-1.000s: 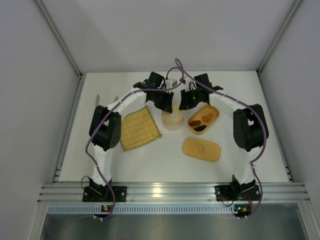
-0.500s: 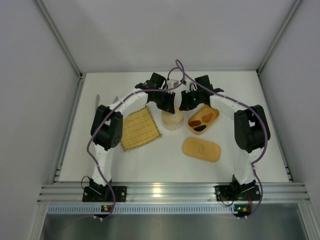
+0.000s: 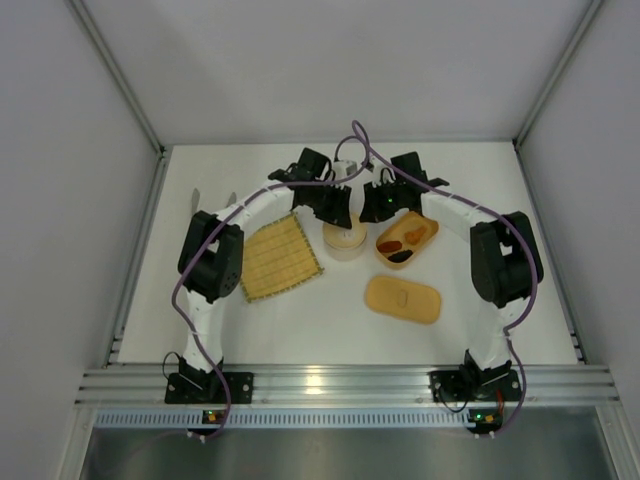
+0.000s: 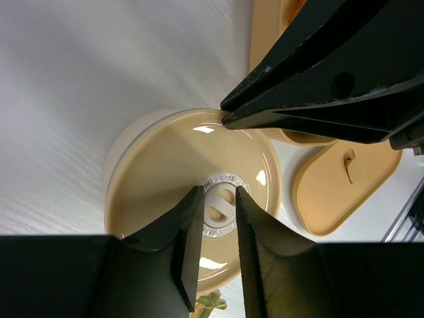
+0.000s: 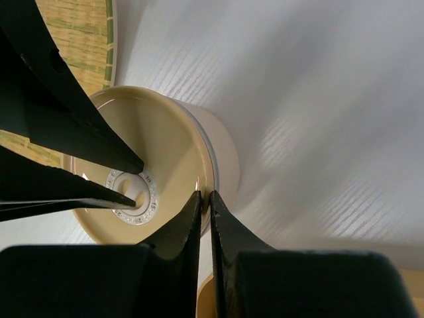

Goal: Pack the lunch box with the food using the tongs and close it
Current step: Close the box lid on the packing box.

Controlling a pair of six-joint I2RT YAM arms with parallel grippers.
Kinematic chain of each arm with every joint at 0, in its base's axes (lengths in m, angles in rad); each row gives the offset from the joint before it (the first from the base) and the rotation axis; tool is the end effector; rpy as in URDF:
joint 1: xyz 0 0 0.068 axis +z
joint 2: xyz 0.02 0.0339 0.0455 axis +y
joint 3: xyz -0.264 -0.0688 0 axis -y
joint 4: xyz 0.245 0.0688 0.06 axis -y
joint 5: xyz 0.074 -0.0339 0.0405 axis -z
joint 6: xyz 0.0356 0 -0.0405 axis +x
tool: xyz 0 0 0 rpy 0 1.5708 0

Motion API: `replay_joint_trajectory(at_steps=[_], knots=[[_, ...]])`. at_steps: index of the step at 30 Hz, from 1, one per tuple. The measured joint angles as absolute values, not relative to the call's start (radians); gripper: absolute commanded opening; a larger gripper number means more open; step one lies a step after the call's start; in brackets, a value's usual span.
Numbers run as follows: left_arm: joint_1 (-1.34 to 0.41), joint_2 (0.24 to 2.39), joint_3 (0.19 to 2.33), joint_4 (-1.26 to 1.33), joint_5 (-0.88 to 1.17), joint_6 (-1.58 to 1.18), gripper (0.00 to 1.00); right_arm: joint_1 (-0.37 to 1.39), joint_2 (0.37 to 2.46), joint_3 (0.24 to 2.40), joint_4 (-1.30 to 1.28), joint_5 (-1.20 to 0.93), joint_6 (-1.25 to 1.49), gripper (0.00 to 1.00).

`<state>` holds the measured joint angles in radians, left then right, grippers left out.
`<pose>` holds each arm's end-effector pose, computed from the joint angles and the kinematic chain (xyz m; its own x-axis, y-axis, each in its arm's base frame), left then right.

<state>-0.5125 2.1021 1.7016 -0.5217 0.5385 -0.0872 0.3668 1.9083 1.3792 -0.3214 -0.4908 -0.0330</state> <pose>0.3971 -0.2444 0.2175 -0.7521 0.3374 -0.5662 0.6278 0.6280 -0.4598 0.3849 0.1658 0.2115 -0.6812 -0.2929 -0.6709 -0.6293 0.7025 0.3323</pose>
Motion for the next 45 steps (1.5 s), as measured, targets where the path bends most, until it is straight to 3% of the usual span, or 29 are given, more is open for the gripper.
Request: replay_joint_trajectory(at_steps=[7, 19, 45], knots=[[-0.510, 2.058, 1.701, -0.584, 0.434, -0.047, 0.36, 0.367, 1.906, 1.382, -0.332, -0.488, -0.033, 0.04], [-0.445, 1.990, 1.695, -0.636, 0.269, -0.006, 0.31, 0.367, 1.906, 1.383, -0.340, -0.488, -0.033, 0.04], [-0.448, 2.081, 1.736, -0.657, 0.408, 0.010, 0.29, 0.369, 1.906, 1.390, -0.364, -0.487, -0.034, 0.05]])
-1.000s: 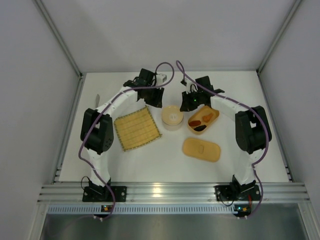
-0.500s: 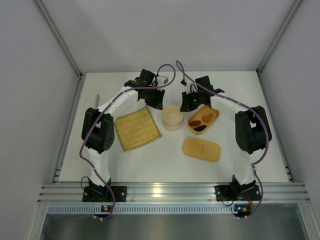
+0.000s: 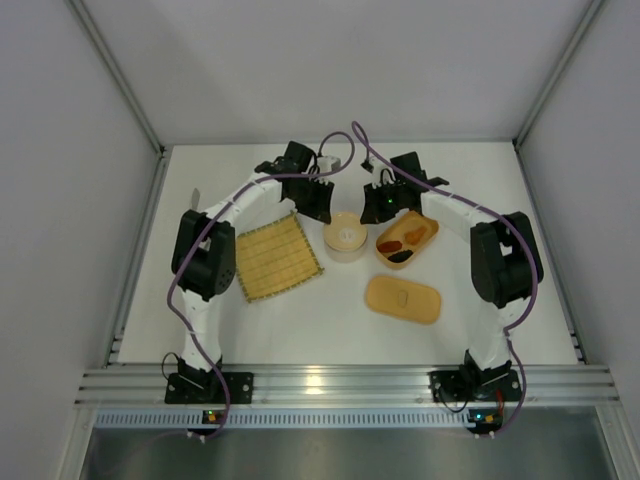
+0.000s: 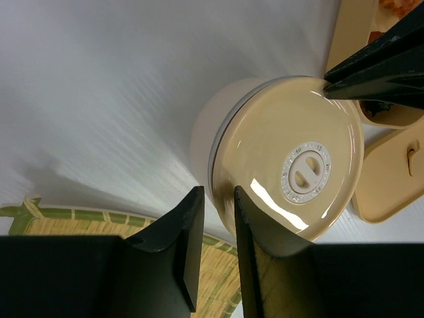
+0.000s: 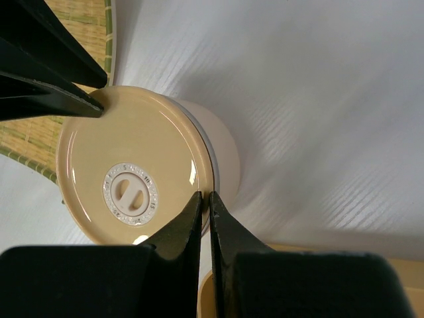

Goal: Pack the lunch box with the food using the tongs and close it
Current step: Close the box lid on the packing box.

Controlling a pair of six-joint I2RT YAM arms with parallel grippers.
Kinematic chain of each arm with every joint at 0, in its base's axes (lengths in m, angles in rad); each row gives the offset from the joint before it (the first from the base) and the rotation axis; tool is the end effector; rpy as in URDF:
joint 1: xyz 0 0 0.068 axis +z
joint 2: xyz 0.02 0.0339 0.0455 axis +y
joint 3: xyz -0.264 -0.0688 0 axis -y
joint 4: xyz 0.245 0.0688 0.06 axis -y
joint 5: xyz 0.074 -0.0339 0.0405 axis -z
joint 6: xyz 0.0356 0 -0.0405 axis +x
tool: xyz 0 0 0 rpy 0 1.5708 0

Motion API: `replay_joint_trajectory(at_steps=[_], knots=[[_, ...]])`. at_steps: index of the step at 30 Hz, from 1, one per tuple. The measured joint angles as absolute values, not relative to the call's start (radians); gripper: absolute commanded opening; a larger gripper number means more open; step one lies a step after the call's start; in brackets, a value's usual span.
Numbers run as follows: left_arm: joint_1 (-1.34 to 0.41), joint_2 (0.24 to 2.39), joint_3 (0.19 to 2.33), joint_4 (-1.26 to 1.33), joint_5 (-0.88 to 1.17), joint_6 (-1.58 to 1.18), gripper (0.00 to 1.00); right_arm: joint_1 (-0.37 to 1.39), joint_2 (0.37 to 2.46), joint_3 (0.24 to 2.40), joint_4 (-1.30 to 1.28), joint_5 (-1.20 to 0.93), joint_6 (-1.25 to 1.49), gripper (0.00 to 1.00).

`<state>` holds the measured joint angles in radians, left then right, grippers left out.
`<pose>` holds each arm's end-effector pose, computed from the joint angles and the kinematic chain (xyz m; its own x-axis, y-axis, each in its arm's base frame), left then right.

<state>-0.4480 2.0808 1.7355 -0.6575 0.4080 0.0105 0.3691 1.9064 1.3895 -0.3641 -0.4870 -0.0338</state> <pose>0.4059 -0.2107 0.2275 -0.7536 0.3728 -0.5414 0.5979 0.7310 -0.3288 0.3826 0.1659 0.2125 -0.6989 -0.3024 -0.6482 -0.6206 0.7070 0.3393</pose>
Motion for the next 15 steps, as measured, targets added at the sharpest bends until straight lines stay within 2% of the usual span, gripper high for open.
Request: replay_joint_trajectory(at_steps=[8, 15], knots=[[-0.452, 2.091, 1.753, -0.657, 0.411, 0.000, 0.15, 0.369, 1.906, 1.390, -0.366, -0.487, -0.034, 0.06], [-0.451, 2.093, 1.754, -0.646, 0.414, -0.001, 0.09, 0.369, 1.902, 1.390, -0.378, -0.484, -0.035, 0.11]])
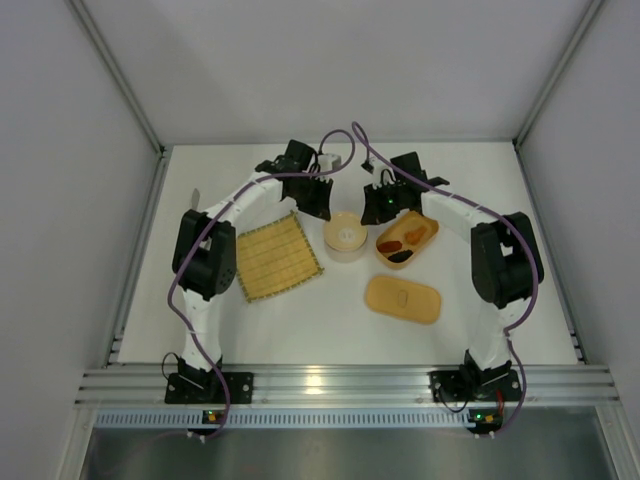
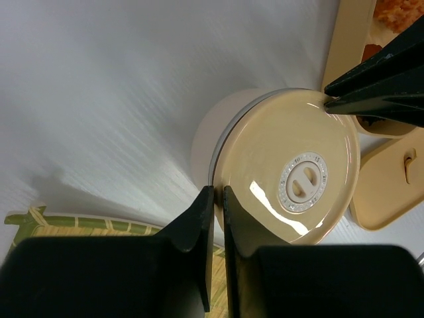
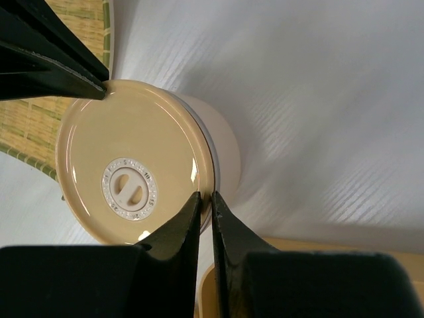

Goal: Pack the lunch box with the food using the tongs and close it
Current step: Close the box lid on the packing box.

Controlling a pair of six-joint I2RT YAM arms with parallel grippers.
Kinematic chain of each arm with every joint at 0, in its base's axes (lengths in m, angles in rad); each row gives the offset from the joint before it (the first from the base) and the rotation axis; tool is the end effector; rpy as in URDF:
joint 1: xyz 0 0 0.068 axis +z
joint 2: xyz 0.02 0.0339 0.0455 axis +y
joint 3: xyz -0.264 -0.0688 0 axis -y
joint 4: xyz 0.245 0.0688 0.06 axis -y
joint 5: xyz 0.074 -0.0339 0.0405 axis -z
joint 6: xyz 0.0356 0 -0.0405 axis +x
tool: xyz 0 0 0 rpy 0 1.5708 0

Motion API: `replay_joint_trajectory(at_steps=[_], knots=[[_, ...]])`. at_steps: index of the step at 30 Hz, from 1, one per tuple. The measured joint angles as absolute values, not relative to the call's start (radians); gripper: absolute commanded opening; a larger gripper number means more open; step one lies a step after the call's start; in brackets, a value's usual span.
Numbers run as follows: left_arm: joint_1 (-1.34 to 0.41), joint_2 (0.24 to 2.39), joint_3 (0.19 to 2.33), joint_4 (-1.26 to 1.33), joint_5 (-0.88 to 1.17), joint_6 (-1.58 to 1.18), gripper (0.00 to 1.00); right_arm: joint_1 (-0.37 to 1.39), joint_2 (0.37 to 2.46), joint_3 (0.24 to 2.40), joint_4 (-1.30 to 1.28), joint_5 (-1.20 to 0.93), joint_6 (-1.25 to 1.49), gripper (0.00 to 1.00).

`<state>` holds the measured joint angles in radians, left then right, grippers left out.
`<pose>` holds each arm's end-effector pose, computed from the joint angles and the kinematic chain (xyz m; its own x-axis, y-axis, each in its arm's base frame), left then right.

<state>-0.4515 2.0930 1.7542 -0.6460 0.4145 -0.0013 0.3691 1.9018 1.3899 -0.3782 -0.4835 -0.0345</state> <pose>0.4091 -0.2143 0.2287 -0.7505 0.3626 -0.5526 0.5988 0.7269 -0.3363 0.3813 0.1652 0.2135 -0.7039 -0.3050 -0.6414 -0.6169 0.7101 0.3394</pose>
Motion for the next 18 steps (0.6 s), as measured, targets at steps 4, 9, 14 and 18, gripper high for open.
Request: replay_joint_trajectory(at_steps=[4, 9, 14, 18], knots=[[-0.455, 2.094, 1.754, -0.638, 0.414, -0.001, 0.05, 0.369, 1.901, 1.390, -0.388, -0.480, -0.035, 0.12], [-0.457, 2.098, 1.753, -0.626, 0.413, -0.006, 0.01, 0.369, 1.900, 1.390, -0.393, -0.479, -0.035, 0.13], [-0.457, 2.103, 1.752, -0.612, 0.414, -0.024, 0.00, 0.369, 1.900, 1.390, -0.399, -0.480, -0.035, 0.13], [-0.457, 2.104, 1.744, -0.590, 0.414, -0.029, 0.00, 0.369, 1.899, 1.390, -0.405, -0.480, -0.035, 0.14]])
